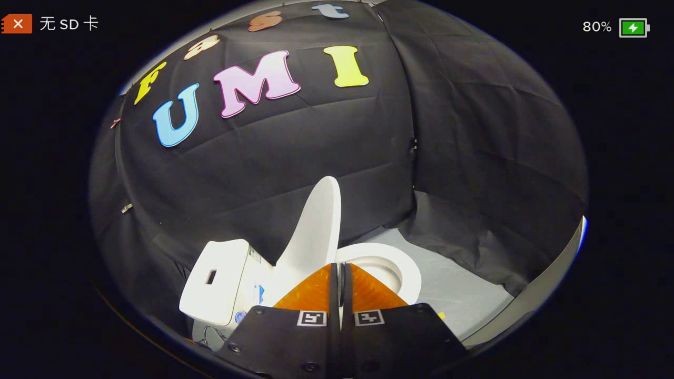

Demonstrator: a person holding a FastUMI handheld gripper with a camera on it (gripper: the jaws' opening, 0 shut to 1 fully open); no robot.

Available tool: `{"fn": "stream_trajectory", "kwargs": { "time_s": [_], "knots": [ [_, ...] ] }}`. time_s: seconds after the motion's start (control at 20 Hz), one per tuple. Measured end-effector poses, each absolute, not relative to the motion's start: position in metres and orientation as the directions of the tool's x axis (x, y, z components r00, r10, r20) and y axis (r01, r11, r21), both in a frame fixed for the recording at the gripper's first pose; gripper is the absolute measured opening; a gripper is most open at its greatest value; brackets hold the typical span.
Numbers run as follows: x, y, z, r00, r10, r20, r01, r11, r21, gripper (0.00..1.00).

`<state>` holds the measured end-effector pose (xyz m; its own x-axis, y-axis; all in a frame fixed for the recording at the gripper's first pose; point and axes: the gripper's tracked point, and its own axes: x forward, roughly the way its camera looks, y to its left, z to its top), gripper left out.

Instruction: Open the toilet lid.

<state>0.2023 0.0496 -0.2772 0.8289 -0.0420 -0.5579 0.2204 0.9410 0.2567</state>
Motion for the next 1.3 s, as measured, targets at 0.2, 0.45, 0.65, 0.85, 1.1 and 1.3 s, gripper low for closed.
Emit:
{"fn": "stream_trajectory", "kwargs": {
  "time_s": [0.2,0.45,0.65,0.85,1.1,1.3],
  "knots": [
    [0.203,0.070,-0.263,0.842,-0.068,-0.534,0.208,0.956,0.206,0.05],
    [0.204,0.101,-0.241,0.869,-0.067,-0.490,0.167,0.972,0.162,0.05],
    [0.202,0.128,-0.226,0.885,-0.057,-0.462,0.135,0.981,0.136,0.05],
    [0.202,0.156,-0.213,0.899,-0.041,-0.437,0.101,0.988,0.115,0.05],
    [0.201,0.197,-0.201,0.919,-0.013,-0.395,0.039,0.997,0.059,0.05],
    [0.198,0.227,-0.195,0.931,0.013,-0.364,-0.003,1.000,0.027,0.05]
  ]
}}
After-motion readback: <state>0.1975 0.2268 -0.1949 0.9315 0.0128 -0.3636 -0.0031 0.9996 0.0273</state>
